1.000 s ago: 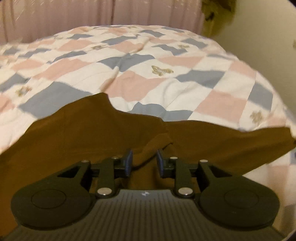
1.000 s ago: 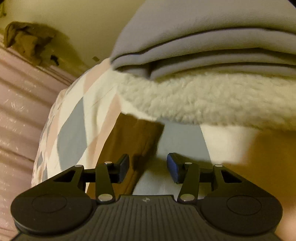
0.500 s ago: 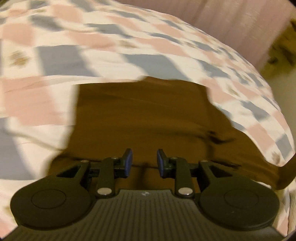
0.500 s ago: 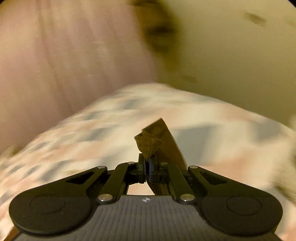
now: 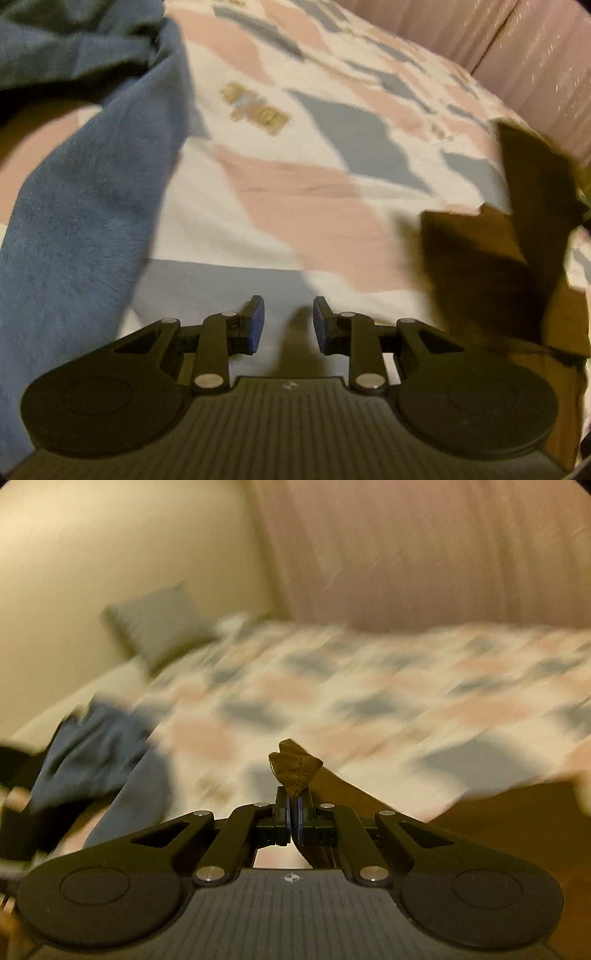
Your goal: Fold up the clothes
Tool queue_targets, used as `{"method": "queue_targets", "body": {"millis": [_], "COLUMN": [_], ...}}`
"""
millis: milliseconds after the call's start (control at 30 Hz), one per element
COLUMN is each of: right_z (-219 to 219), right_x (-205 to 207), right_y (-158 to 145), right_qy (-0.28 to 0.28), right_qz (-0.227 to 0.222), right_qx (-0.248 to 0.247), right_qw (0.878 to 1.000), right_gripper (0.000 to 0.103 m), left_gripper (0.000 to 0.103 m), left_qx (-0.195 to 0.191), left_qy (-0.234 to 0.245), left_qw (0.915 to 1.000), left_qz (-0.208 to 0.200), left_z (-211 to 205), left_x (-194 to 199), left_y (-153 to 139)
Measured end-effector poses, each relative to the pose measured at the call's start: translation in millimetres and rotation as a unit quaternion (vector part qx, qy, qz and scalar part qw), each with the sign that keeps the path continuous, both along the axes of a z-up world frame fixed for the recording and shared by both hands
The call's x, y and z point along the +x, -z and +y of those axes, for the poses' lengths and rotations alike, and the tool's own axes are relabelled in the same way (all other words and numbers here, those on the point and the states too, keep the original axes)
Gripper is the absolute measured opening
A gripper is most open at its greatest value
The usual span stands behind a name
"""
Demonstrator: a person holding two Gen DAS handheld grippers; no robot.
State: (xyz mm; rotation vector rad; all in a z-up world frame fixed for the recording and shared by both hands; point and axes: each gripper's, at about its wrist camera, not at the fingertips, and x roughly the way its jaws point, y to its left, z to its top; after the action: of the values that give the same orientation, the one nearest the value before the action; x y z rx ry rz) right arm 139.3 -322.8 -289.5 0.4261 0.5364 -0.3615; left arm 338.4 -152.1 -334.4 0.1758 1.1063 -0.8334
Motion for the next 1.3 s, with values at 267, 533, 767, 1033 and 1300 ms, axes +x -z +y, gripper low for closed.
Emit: {"method": "queue_targets", "body": {"millis": [267, 533, 767, 1033, 1300], "right_z": [-4.7, -49.9, -87.2, -97.5, -128.7], "right_x": [-39.5, -174.2, -237.4, -246.2, -303.5], "right_y": [27.8, 18.5, 38.8, 55.2, 51.6], "right_qy": [0.062, 0.225, 0.221, 0.175, 0.274], "right_qz": [0.085, 0.188, 0.337, 0.350, 0.284], "right_qx": [0.095, -0.008, -0.148, -0.206, -0.024], "right_qw": [0.990, 0.956, 0.903, 0.897, 0.918], "right_gripper": [0.051, 0.051, 0.051, 0.003, 0.024], "left_gripper": [0.035, 0.051, 0.006, 0.003, 0.004], "left_qx": [-0.103, -0.132, -0.123, -0.083, -0.050], "left_qy": [-0.008, -0.056, -0.106, 0.000, -0.010], "left_qw": [0.9848, 0.9584, 0.9526, 0.9927, 0.9936], "left_qz": [0.140, 0.247, 0.257, 0.088, 0.101], "left_z": [2.4, -35.6, -39.7, -54.8, -56.3], "left_x": [29.8, 19.9, 14.5, -23.4, -31.7], "left_y": [14.3, 38.9, 51.1, 8.2, 24.3]}}
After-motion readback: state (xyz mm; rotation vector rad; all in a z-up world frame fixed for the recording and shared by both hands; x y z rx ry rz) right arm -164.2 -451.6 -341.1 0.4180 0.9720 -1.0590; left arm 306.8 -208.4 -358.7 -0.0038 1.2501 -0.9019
